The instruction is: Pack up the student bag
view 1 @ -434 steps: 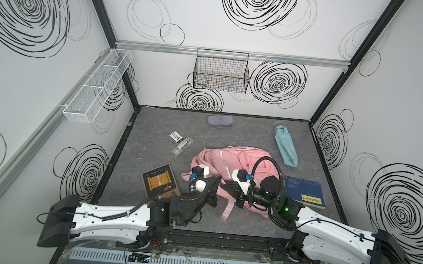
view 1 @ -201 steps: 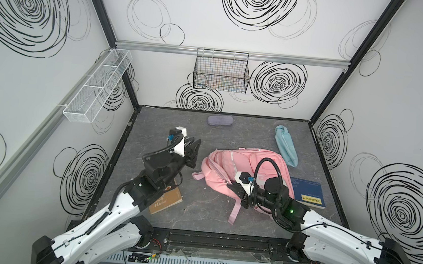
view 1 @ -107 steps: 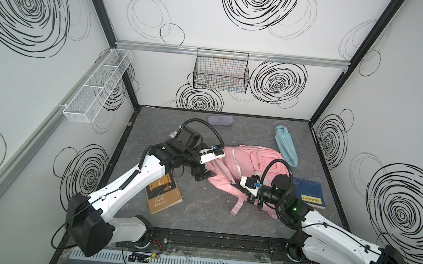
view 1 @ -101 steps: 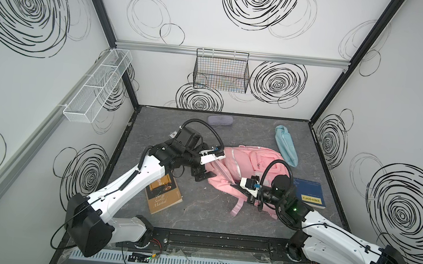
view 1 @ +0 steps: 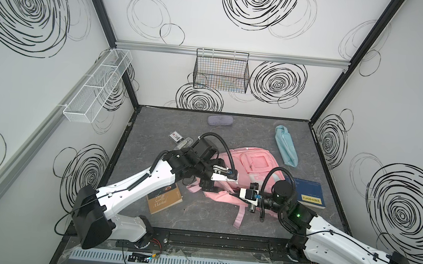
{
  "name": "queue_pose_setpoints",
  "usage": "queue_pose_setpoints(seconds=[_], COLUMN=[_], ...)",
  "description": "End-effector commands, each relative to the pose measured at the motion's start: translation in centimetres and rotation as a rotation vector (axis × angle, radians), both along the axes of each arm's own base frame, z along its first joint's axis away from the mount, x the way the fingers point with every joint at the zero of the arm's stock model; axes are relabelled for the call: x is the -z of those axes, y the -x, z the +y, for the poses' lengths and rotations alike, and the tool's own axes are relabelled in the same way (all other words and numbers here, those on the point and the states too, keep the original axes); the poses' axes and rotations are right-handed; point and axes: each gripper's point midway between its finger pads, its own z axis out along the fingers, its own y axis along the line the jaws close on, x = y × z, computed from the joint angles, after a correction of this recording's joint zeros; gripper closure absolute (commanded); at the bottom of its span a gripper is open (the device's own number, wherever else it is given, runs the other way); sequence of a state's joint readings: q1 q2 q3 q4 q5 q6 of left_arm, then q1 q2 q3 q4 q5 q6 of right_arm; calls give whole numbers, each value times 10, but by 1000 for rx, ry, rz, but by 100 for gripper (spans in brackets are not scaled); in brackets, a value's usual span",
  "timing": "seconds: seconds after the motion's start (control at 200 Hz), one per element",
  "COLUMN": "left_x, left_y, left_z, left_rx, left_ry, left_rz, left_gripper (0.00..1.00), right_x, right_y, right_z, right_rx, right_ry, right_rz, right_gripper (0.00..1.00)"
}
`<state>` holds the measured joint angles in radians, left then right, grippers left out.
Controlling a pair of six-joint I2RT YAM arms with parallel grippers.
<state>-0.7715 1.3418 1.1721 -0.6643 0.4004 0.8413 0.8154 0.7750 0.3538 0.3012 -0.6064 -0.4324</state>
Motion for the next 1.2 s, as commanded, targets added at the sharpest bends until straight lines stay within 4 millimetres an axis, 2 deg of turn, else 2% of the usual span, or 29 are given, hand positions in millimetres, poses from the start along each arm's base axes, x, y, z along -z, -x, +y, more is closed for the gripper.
queue_pose_setpoints(seconds=[0.0, 0.12, 0.16, 0.235, 0.29, 0.315, 0.39, 0.45, 0.465, 0.53, 0.55, 0.63, 0.66, 0.685, 0.745, 0.835, 0.945, 1.191], left_x=[11, 12, 12, 13, 13, 13, 13, 12, 12, 7, 5, -17, -30, -41, -64, -78, -79, -74], left_y=[18, 31, 32, 31, 30, 30, 27, 25, 25, 20, 17, -10, -23, -35, -55, -61, -51, -24], left_z=[7, 9, 9, 8, 7, 6, 6, 5, 5, 3, 2, -2, -2, -2, 1, 0, -12, -40], left_rx=[39, 65, 66, 59, 57, 58, 50, 43, 40, 10, -15, -186, -280, -371, -545, -671, -706, -783], left_ry=[-49, -39, -33, -26, -22, -20, -13, -1, 2, 35, 51, 156, 215, 267, 380, 480, 534, 566], left_rz=[105, 182, 192, 192, 183, 180, 168, 158, 154, 140, 136, 105, 103, 106, 153, 271, 411, 560], left_gripper=[24, 30, 36, 38, 45, 52, 84, 95, 100, 100, 100, 100, 100, 100, 100, 100, 100, 100], right_x=[-72, -73, -73, -73, -74, -74, -79, -82, -83, -87, -88, -90, -90, -91, -92, -95, -89, -59], right_y=[-10, -10, -11, -8, -7, -6, -6, -7, -8, -15, -19, -41, -48, -54, -62, -59, -58, -48], right_z=[-10, -11, -11, -10, -11, -11, -14, -17, -18, -22, -24, -33, -37, -40, -46, -47, -49, -42], right_rx=[90, 94, 93, 81, 78, 76, 86, 106, 114, 163, 188, 324, 372, 415, 479, 496, 560, 673], right_ry=[-208, -213, -210, -215, -228, -230, -248, -262, -265, -280, -287, -314, -318, -327, -344, -377, -421, -370], right_rz=[-167, -162, -157, -154, -153, -155, -163, -165, -164, -146, -133, -41, -3, 42, 157, 316, 521, 747], right_gripper=[100, 100, 100, 100, 100, 100, 100, 100, 100, 100, 94, 46, 32, 28, 27, 32, 43, 54])
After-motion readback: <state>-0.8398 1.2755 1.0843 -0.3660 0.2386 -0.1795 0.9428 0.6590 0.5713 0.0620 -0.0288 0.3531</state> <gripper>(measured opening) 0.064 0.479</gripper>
